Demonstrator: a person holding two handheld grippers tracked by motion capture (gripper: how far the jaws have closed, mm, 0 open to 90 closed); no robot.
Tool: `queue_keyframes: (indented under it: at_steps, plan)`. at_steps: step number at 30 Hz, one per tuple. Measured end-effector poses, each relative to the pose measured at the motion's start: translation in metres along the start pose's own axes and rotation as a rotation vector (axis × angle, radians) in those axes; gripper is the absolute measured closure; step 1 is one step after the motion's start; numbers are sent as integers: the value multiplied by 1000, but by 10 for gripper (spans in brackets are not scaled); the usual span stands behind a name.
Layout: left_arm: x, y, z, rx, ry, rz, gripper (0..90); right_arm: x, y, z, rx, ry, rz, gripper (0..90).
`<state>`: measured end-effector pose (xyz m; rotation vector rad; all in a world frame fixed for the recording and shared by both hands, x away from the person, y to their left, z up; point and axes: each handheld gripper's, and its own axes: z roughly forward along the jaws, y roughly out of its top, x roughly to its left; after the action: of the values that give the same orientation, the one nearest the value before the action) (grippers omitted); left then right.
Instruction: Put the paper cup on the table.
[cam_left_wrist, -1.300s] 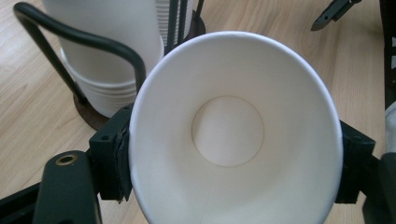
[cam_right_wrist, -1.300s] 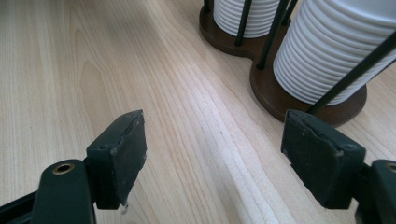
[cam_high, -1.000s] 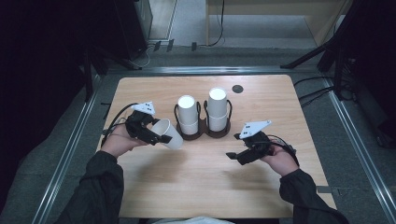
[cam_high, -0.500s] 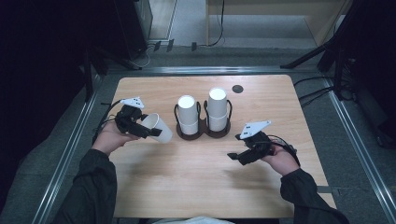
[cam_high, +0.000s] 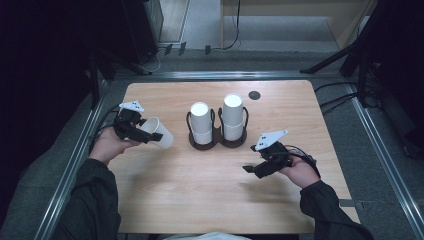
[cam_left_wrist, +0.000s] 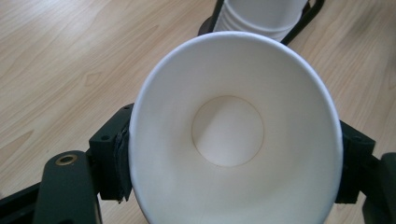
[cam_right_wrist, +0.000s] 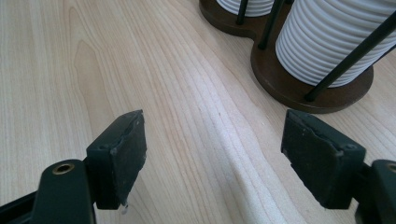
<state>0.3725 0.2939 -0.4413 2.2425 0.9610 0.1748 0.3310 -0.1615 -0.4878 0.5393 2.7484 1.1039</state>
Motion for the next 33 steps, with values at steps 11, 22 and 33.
queue_keyframes:
  at_steps: [11,22,33]
  plan:
    - [17,-9,-1,41,88,-46,215,1,0,2,14,4,-5,230]
    - [30,-14,-5,70,139,-86,210,2,-1,3,19,3,-12,230]
    - [39,-20,0,129,211,-138,206,3,-1,4,25,5,-23,230]
